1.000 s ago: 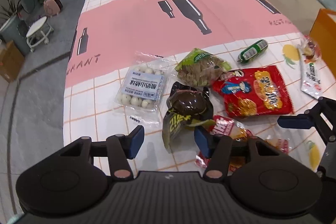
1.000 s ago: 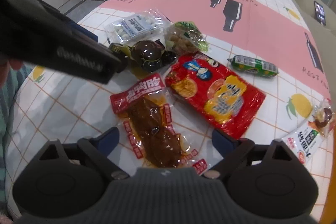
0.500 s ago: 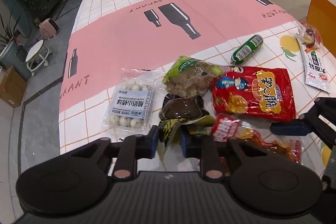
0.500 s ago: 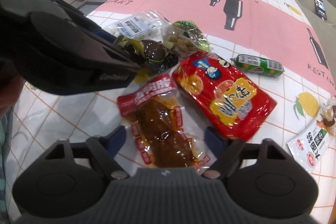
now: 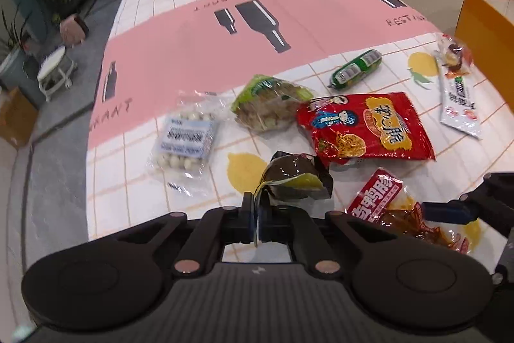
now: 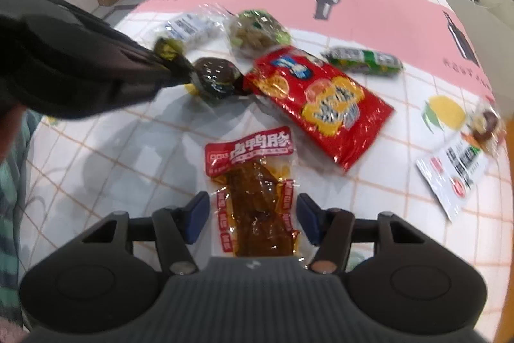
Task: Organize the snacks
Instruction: 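Lift the pouch with left tool while right tool carries gizzard pack toward orange box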
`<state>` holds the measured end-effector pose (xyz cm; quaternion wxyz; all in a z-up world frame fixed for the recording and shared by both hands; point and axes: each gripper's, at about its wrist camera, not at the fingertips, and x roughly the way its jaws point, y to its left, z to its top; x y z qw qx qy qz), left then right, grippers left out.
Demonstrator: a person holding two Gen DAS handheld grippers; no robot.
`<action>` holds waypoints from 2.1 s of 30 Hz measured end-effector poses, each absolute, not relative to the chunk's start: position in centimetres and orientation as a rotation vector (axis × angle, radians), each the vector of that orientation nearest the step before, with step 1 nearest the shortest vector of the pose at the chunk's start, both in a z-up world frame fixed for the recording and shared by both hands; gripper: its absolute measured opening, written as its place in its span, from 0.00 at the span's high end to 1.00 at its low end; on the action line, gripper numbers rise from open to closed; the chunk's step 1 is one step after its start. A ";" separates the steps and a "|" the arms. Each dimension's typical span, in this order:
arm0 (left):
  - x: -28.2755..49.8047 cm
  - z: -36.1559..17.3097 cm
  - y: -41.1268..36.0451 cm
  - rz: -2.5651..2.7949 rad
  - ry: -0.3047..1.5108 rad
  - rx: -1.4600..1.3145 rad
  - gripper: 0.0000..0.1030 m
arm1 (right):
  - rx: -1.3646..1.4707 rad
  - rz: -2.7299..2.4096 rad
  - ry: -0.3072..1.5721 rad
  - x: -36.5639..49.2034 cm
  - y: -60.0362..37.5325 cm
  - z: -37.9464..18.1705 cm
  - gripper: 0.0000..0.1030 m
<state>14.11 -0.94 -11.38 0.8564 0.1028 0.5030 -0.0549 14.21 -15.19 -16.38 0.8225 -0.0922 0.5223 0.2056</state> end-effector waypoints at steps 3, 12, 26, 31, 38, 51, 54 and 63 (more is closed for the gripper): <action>13.5 -10.7 -1.2 -0.126 1.077 0.187 0.99 | -0.153 0.420 1.149 14.1 -16.0 -16.2 0.45; 11.3 -8.8 -1.6 -0.170 1.111 0.117 0.99 | -0.045 0.407 1.199 12.3 -18.1 -15.5 0.46; 9.0 -5.7 -1.7 -0.171 1.073 0.063 0.99 | 0.030 0.354 1.137 10.1 -21.2 -12.2 0.46; 9.0 -3.8 -2.1 -0.181 1.042 0.053 0.99 | 0.011 0.349 1.098 10.2 -21.5 -10.6 0.46; 9.5 -1.1 -3.5 -0.186 0.990 0.058 0.99 | -0.036 0.343 1.032 10.6 -22.8 -7.7 0.46; 11.2 3.8 -9.1 -0.280 0.911 0.043 0.99 | -0.121 0.304 0.965 13.5 -28.9 -2.3 0.46; 11.9 4.4 -11.0 -0.308 0.911 0.024 0.99 | -0.162 0.284 0.956 14.0 -30.5 -1.1 0.46; 13.4 5.4 -17.8 -0.397 0.917 0.014 0.99 | -0.241 0.201 0.963 15.6 -36.5 0.7 0.46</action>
